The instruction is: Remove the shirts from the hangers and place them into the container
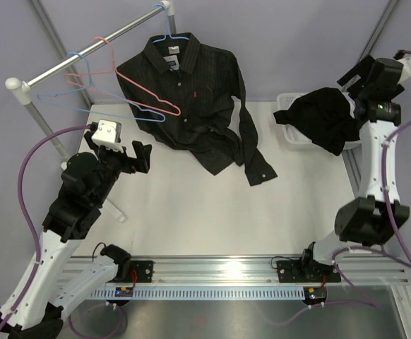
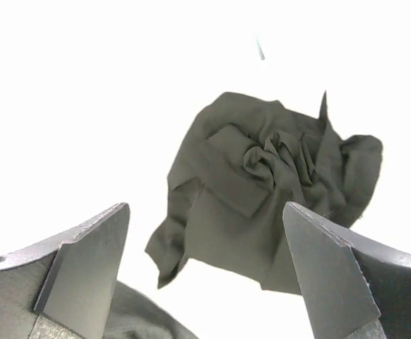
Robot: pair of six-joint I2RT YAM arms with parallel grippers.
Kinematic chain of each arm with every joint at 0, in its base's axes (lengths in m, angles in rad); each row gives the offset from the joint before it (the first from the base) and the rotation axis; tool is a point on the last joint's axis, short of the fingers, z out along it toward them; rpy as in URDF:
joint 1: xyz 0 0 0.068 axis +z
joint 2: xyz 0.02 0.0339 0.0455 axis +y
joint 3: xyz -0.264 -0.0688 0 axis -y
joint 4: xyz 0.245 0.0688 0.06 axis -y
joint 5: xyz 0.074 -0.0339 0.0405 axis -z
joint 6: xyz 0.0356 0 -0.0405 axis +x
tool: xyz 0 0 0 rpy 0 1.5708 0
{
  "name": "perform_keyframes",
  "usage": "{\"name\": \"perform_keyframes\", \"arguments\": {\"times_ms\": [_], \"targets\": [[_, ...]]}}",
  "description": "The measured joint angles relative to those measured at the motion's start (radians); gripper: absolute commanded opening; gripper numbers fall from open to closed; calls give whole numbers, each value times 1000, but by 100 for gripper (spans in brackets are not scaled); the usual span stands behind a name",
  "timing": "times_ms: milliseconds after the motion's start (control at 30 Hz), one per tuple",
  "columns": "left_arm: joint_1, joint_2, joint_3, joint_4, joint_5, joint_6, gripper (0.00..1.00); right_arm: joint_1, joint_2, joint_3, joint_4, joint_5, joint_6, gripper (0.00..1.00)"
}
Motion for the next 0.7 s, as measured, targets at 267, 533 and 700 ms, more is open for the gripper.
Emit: {"name": "perform_keyframes", "arguments": {"times_ms": [267, 533, 700], "targets": [[0, -14, 1, -1, 2, 0, 99, 0, -537, -568, 201, -23, 83, 99], [0, -75, -10, 9, 0, 0, 99, -81, -514, -1000, 384, -189, 263, 99], [0, -82, -58, 24, 2, 0, 99, -199, -420, -1157, 578, -343, 388, 99]]}}
